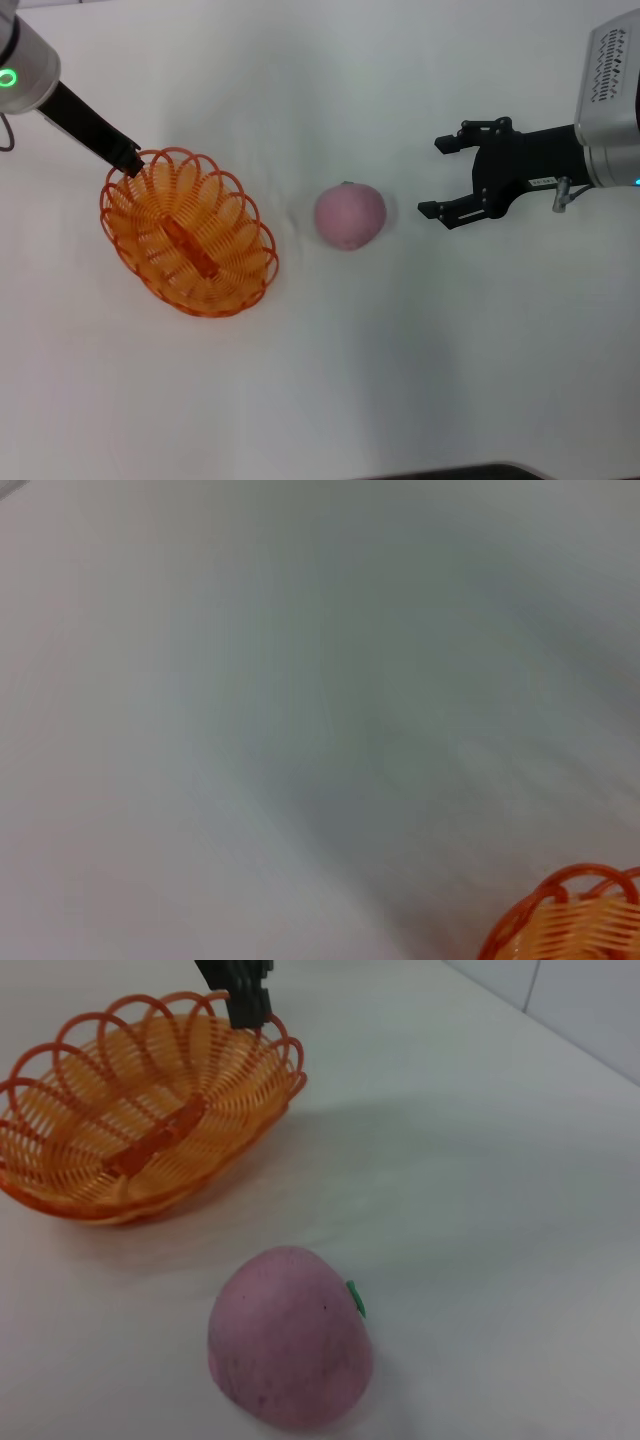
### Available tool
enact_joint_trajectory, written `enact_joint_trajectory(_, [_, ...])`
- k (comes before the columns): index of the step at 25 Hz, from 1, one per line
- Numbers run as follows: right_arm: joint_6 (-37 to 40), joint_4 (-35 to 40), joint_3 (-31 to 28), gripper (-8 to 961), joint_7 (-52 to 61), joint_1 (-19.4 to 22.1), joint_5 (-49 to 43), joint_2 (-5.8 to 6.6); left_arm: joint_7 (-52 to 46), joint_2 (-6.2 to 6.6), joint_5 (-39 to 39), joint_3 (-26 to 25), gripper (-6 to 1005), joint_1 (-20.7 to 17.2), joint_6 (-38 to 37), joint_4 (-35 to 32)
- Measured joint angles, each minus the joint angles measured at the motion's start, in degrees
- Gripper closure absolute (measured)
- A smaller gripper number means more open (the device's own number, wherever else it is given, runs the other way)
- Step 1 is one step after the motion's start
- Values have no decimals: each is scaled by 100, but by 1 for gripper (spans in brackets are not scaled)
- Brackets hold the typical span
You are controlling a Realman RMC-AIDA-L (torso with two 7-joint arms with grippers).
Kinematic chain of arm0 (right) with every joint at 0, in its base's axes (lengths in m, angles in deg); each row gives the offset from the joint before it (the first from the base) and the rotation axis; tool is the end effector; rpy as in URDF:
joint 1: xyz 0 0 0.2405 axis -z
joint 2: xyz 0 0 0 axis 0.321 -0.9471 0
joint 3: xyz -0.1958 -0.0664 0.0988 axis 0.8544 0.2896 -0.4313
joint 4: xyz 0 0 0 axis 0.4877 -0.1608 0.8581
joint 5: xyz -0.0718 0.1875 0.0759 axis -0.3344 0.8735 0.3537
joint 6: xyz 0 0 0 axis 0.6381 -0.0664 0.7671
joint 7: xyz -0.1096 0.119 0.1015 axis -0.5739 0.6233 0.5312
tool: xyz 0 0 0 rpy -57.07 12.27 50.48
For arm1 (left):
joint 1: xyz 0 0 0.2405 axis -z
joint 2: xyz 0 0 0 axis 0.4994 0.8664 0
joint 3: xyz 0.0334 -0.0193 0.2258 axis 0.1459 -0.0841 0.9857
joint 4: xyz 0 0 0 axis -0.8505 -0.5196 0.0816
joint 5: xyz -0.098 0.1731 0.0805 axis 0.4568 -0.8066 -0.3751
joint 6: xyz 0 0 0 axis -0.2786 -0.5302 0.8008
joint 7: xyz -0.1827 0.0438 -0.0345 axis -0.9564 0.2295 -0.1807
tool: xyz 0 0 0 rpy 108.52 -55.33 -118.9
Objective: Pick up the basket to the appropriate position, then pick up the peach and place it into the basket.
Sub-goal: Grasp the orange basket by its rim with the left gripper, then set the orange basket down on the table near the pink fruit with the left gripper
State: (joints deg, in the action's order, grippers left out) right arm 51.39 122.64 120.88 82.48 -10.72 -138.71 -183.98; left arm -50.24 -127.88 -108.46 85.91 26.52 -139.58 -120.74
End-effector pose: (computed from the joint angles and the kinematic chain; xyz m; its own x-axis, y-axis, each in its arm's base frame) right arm 0.2755 0.3548 -0.0428 0.9742 -0.2027 -0.0988 -0.2248 -0.9081 -0.3533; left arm -0.1988 0.4089 -0.0311 0.6492 0.7116 -0.2685 0.5705 -0.6891 -0.4469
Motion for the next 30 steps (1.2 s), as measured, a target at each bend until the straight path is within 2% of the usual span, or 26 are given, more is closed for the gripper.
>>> enact_joint_trajectory(4, [-1, 0, 0, 6, 0, 0, 0, 0, -257, 96, -5, -222, 949, 75, -299, 53])
enact_joint_trajectory(13, [-1, -9, 8, 6, -36, 0, 0, -6, -320, 467, 3, -1449, 963, 149, -582, 580])
enact_joint_trajectory(17, [-1, -9, 9, 6, -40, 4, 0, -9, -358, 563, 9, -2021, 963, 149, -789, 740])
enact_joint_trajectory(23, [-1, -9, 17, 7, -44, 32, 0, -9, -536, 534, 99, -2806, 963, -42, -896, 742])
enact_joint_trajectory(30, [-1, -11, 18, 7, -35, 69, 0, -9, -793, 353, 778, -2891, 962, -626, -643, 489])
